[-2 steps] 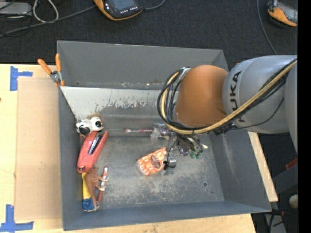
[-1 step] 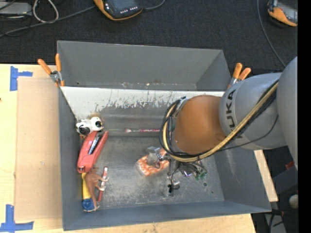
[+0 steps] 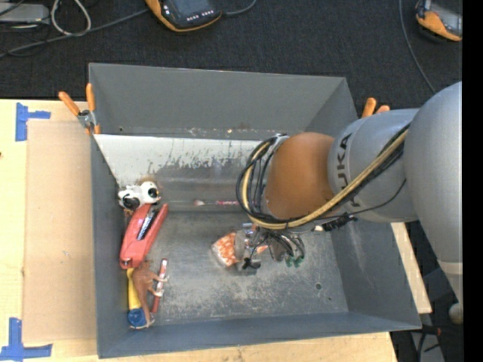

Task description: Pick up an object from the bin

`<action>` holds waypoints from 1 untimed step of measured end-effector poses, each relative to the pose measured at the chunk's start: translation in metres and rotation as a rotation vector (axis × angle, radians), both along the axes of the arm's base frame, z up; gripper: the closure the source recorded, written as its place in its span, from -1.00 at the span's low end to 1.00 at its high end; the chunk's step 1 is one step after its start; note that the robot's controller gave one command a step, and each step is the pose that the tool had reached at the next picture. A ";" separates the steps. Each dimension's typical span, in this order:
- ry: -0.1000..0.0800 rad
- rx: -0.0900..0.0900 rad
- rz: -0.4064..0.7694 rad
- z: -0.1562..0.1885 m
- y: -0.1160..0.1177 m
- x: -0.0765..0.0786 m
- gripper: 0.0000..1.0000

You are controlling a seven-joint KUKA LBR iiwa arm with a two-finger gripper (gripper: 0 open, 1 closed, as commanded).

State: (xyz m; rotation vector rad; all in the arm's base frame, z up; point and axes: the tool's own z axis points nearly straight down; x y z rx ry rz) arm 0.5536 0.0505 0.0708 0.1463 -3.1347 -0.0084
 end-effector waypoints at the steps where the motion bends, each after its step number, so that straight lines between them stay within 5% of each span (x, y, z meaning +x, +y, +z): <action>1: 0.000 0.000 -0.001 0.000 0.000 0.000 1.00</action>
Offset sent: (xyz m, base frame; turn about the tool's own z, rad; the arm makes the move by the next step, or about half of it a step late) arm 0.0003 -0.0010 0.0934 -0.0005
